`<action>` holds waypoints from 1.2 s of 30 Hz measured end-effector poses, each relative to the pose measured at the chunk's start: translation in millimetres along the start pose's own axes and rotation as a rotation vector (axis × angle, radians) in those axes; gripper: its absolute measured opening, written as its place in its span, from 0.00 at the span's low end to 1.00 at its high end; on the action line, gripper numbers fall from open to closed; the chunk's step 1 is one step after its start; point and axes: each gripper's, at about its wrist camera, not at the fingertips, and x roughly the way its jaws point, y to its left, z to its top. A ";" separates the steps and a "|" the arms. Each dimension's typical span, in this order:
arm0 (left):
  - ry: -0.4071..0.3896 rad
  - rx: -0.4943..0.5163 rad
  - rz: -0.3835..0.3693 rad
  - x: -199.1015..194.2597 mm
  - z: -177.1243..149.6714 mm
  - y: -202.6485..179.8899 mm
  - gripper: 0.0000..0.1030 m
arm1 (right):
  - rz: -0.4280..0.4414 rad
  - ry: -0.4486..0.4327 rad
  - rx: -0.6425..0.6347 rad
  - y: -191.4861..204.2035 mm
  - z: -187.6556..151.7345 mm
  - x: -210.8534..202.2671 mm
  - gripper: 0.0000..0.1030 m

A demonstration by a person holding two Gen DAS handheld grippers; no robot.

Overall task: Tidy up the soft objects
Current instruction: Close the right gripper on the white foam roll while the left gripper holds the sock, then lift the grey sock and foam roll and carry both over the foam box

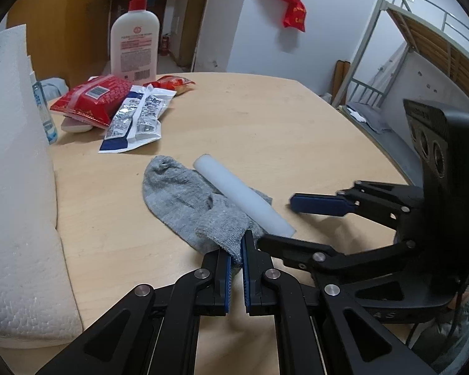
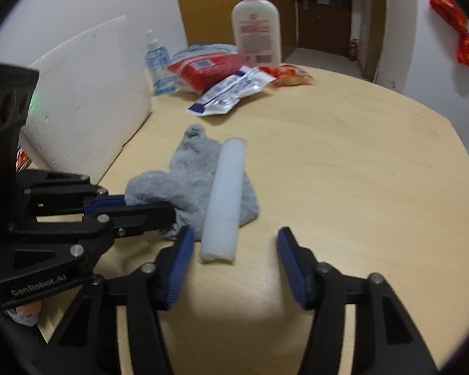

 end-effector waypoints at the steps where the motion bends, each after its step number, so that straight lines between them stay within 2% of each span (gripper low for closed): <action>1: 0.000 0.003 0.000 -0.2 -0.4 -0.6 0.06 | 0.001 0.001 -0.015 2.4 0.3 0.9 0.51; 2: -0.001 0.007 0.000 -0.4 -0.6 -1.2 0.06 | 0.005 0.001 -0.018 3.5 0.5 1.1 0.50; 5: -0.005 0.009 -0.005 -0.4 0.2 -0.8 0.06 | 0.013 0.006 -0.028 7.1 1.8 2.4 0.39; 7: -0.006 0.006 -0.006 0.3 1.1 0.8 0.06 | 0.002 0.009 -0.049 11.9 1.3 2.5 0.26; 10: -0.013 0.006 -0.008 -0.8 0.8 0.6 0.06 | -0.017 0.014 -0.055 13.1 2.4 3.4 0.21; 15: -0.031 0.008 0.001 -3.8 0.4 0.4 0.06 | -0.012 0.009 -0.034 8.7 0.2 -0.6 0.20; 24: -0.106 0.042 0.034 -31.7 0.6 -9.8 0.06 | -0.005 -0.061 0.110 -20.9 -8.6 -34.2 0.20; 36: -0.197 0.069 0.063 -81.3 -11.3 -38.5 0.06 | 0.006 -0.169 0.150 -9.1 -28.0 -88.4 0.20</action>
